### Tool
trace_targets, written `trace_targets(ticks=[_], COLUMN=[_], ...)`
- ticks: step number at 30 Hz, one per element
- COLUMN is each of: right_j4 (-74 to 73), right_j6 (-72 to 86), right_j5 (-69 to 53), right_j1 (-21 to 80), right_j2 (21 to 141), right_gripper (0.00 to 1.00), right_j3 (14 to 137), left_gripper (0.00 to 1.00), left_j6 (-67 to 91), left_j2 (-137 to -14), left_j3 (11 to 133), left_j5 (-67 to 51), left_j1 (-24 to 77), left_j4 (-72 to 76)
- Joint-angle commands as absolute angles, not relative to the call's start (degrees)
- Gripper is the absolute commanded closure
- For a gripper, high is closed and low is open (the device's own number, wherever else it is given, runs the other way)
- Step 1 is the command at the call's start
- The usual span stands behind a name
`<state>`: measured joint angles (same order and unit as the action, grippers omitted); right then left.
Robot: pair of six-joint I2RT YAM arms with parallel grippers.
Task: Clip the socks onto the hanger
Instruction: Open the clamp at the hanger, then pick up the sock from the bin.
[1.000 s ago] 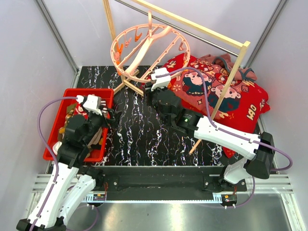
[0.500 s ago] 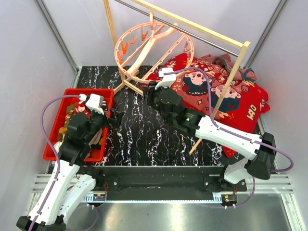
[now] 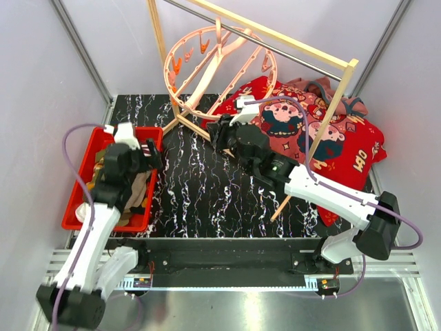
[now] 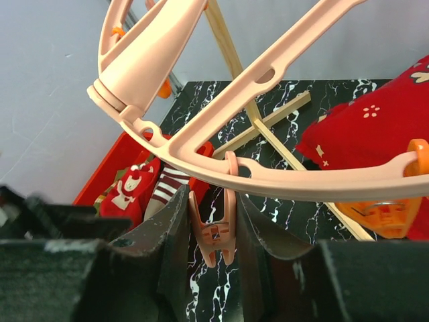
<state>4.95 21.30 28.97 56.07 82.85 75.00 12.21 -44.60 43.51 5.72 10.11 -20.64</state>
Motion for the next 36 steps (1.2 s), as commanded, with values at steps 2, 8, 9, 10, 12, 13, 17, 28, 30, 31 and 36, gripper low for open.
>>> trace_targets(ticks=[2,8,9,10,12,13,17,28,30,31,36], right_j4=[8.2,9.1,9.2,9.5,9.7,9.7,9.8,9.8,9.9,10.0,10.3], right_j6=[21.6,21.6,21.6,21.5,21.6,21.6,21.8,22.6,22.8,22.9,23.2], right_j5=[25.2,23.5,23.3,23.0,22.6,22.2,21.5,20.0,19.9,19.5,19.1], right_j1=[54.9,53.9,53.6,53.4,53.0,52.7,52.3,51.1,50.9,51.0,50.8], right_j2=[80.2,79.9,79.8,79.8,79.7,79.7,79.9,80.2,80.3,80.4,80.9], right_gripper=[1.0,1.0,1.0,1.0,1.0,0.99,0.99,0.99,0.99,0.98,0.98], right_j3=[72.9,71.6,71.4,71.1,70.8,70.7,70.3,69.6,69.7,69.7,69.6], left_gripper=[0.01,0.01,0.01,0.01,0.01,0.01,0.07,0.52,0.55,0.56,0.59], left_j6=[17.3,19.3,19.2,18.9,18.7,18.8,20.0,16.8,16.4,16.1,15.4], left_j2=[-57.2,-74.1,-78.2,-80.3,-85.9,-87.4,-93.0,-102.2,-104.2,-104.8,-110.0], left_j3=[54.0,67.4,69.5,71.4,76.2,77.5,80.7,86.7,87.1,87.2,88.4], left_j5=[9.0,14.3,14.2,14.2,14.7,14.2,10.9,14.4,14.7,15.5,17.9], left_j1=[1.0,-4.6,-4.8,-4.9,-5.0,-5.0,-4.3,-0.3,0.9,1.2,1.3], left_j4=[-23.7,-28.8,-29.8,-31.9,-33.9,-35.4,-37.1,-41.3,-41.7,-41.9,-42.8])
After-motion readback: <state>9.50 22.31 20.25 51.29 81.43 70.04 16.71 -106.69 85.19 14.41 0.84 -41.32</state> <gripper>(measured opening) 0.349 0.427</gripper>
